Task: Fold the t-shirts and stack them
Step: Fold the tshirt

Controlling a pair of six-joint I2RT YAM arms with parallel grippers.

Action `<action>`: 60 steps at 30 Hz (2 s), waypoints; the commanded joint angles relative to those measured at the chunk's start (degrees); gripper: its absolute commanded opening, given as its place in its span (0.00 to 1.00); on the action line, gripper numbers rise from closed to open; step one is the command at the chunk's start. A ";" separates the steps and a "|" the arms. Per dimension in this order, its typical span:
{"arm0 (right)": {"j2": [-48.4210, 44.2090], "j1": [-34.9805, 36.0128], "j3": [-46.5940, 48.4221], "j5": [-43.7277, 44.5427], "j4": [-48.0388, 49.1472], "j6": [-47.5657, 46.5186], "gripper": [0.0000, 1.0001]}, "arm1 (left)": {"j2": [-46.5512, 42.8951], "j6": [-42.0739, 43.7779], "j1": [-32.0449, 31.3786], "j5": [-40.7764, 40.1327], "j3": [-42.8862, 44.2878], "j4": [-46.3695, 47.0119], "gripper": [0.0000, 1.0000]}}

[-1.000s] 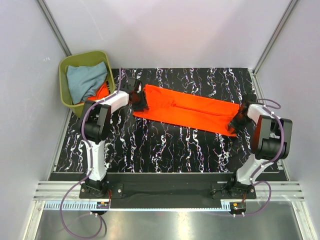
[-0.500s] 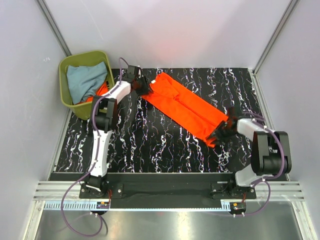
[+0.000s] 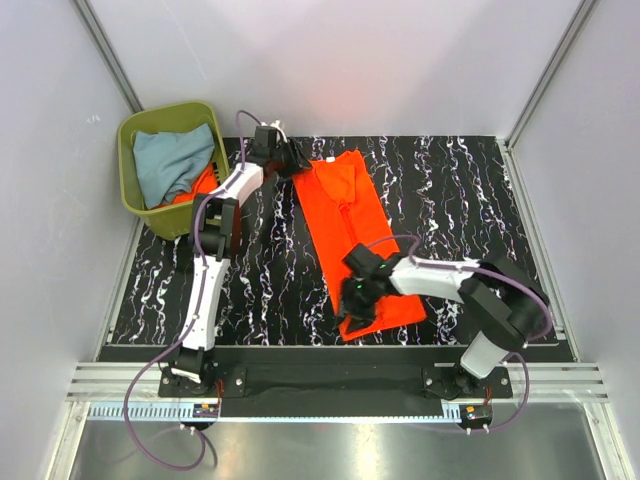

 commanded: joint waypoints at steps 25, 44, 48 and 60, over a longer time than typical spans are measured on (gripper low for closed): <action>-7.43 -19.86 12.87 14.16 -17.20 -23.78 0.75 | -33.61 -0.64 -14.97 -12.02 -40.51 5.72 0.56; -5.92 -14.76 -2.25 1.59 -3.13 -8.75 0.69 | -17.74 0.66 -7.59 1.51 -23.18 1.42 0.55; -11.55 -14.76 -2.51 1.67 -4.88 -11.11 0.72 | -33.21 8.29 -8.73 -3.74 -32.92 -4.03 0.64; -13.67 -17.22 -4.45 0.71 -10.07 -20.70 0.90 | -75.16 -4.07 -19.71 -10.53 -80.27 -12.65 0.61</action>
